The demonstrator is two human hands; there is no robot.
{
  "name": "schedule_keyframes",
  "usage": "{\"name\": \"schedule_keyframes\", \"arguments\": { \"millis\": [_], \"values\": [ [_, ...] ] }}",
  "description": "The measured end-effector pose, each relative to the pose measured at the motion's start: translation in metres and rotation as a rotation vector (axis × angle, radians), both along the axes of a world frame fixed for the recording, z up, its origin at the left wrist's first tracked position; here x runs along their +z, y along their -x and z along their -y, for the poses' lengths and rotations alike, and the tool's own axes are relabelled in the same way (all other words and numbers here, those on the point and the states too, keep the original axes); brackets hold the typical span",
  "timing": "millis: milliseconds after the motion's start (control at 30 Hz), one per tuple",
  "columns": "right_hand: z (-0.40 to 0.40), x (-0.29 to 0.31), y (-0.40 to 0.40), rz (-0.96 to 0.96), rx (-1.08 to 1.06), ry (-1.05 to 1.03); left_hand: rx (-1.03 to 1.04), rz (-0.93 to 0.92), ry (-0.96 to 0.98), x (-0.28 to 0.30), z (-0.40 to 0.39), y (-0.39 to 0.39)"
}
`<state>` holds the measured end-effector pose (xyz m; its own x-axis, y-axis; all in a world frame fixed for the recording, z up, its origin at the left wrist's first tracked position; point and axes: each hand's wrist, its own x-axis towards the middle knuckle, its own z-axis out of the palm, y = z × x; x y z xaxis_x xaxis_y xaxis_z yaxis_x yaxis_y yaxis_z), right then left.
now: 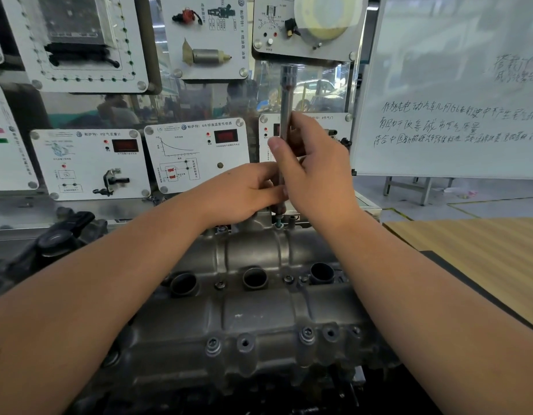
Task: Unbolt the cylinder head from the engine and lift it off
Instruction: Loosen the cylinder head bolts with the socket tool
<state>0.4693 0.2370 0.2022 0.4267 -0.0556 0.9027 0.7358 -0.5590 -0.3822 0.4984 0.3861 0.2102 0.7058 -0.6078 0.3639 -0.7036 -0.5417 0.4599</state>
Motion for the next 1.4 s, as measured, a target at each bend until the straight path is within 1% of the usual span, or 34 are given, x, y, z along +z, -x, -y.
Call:
{"name": "schedule_keyframes", "arguments": {
  "millis": [100,233,333,467,667,767,900,1000,1133,1400],
  "values": [
    [0.0004,0.001,0.0002,-0.066,-0.009,0.037,0.0,-0.011,0.002,-0.0017,-0.0015,-0.0006],
    [-0.001,0.0003,0.0027,-0.107,0.023,0.007,0.022,-0.007,-0.003,-0.0023,-0.0012,-0.0004],
    [-0.0012,-0.0006,0.0029,-0.077,0.016,0.002,0.034,-0.008,-0.019,-0.0013,-0.001,-0.001],
    [-0.001,0.0009,0.0032,0.015,-0.019,0.025,0.031,-0.006,-0.009,0.0001,0.0001,0.0022],
    [-0.0017,0.0007,0.0047,-0.115,0.023,-0.007,-0.004,-0.019,-0.019,-0.0015,-0.0003,0.0033],
    [-0.0022,-0.0005,0.0055,-0.085,0.026,-0.001,0.005,-0.011,-0.011,0.0002,-0.001,0.0029],
    [-0.002,0.0012,0.0045,0.022,0.008,0.045,0.013,0.018,-0.001,0.0008,-0.0004,0.0019],
    [-0.001,0.0022,0.0034,-0.014,-0.009,0.073,0.009,-0.003,0.005,0.0,-0.0005,0.0018],
    [-0.0001,0.0019,0.0045,-0.106,0.029,0.003,-0.001,-0.015,-0.006,-0.0009,-0.0015,0.0004],
    [-0.0011,0.0019,0.0039,0.027,-0.002,0.053,0.028,-0.021,-0.004,-0.0003,0.0002,0.001]
  ]
}}
